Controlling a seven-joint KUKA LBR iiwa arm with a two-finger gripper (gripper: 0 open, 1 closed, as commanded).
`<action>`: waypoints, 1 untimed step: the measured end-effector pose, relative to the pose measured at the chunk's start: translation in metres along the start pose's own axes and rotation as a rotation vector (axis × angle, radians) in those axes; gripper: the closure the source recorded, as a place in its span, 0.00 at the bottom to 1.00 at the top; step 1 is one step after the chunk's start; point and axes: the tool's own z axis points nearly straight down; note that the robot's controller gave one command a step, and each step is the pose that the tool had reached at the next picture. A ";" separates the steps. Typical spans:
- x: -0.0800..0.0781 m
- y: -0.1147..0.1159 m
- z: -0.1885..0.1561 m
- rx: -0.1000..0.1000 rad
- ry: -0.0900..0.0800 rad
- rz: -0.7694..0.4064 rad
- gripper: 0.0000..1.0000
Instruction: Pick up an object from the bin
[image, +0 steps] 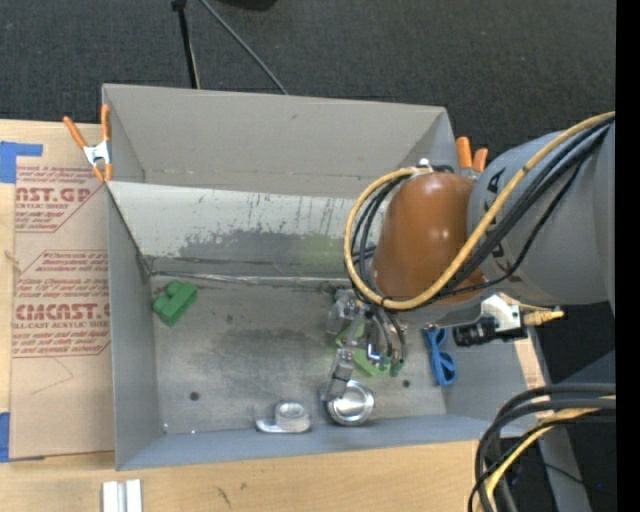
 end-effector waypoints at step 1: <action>-0.069 0.026 0.014 -0.002 -0.009 -0.085 0.00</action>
Offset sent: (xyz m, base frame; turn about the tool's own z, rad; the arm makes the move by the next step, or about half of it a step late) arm 0.0711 0.0053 -0.0131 -0.0822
